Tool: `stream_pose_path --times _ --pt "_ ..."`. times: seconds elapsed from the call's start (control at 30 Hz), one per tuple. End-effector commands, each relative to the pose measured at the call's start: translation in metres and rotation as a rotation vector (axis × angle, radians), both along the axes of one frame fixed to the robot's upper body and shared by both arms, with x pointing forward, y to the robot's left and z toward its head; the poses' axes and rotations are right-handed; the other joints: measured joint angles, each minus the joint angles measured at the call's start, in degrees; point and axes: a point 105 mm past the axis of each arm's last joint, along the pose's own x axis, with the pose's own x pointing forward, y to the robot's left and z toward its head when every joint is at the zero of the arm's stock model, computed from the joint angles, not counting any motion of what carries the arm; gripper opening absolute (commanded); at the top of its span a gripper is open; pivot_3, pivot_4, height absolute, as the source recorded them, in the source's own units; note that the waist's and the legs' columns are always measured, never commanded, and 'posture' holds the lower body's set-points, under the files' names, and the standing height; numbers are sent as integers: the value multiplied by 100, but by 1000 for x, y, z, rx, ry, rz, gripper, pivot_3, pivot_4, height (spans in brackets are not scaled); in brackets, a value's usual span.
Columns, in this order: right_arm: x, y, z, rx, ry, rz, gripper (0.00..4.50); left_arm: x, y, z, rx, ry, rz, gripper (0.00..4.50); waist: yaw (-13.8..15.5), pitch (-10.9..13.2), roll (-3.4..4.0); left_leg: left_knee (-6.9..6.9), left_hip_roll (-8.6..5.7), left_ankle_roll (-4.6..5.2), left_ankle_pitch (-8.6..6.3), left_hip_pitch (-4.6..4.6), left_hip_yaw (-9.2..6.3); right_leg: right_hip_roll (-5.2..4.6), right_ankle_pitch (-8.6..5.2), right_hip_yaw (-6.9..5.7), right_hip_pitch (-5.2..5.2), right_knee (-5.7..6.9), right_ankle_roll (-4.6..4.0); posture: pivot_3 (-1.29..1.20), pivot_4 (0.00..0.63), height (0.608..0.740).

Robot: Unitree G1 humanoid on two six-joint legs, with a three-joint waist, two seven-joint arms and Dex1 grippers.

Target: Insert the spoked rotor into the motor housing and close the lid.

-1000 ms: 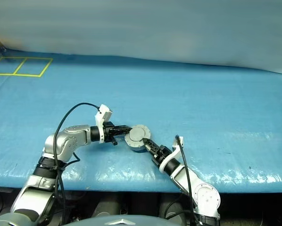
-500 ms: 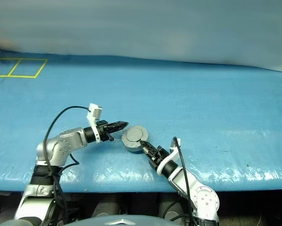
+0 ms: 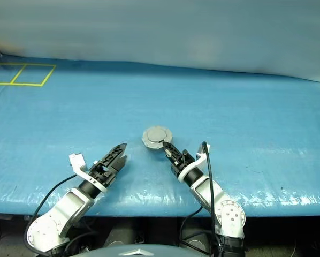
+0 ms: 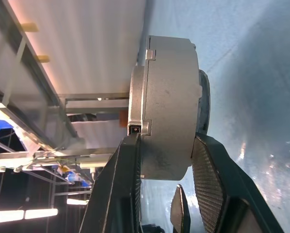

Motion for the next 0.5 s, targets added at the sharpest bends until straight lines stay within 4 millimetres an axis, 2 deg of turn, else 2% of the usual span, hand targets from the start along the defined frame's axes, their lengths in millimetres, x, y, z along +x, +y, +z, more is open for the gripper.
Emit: stream_pose_path --times 0.03,0.2,0.5 --pt "0 15 35 94 -111 53 1130 -2 -23 11 -202 -18 36 4500 3 0 0 0 -3 2 -1 -3 0 4 -1 0 -2 -1 -1 0 150 740" --pt "-6 25 38 83 -118 117 1130 -4 -33 17 -261 -48 -3 4500 1 -1 -1 1 -12 13 -8 -17 4 22 1 3 -8 -11 3 0 150 740" --pt "-22 40 36 66 -94 199 1130 -1 -46 11 -305 -26 -52 4500 -4 -1 0 6 -9 10 -5 -20 4 28 2 1 -13 -5 4 0 150 740"
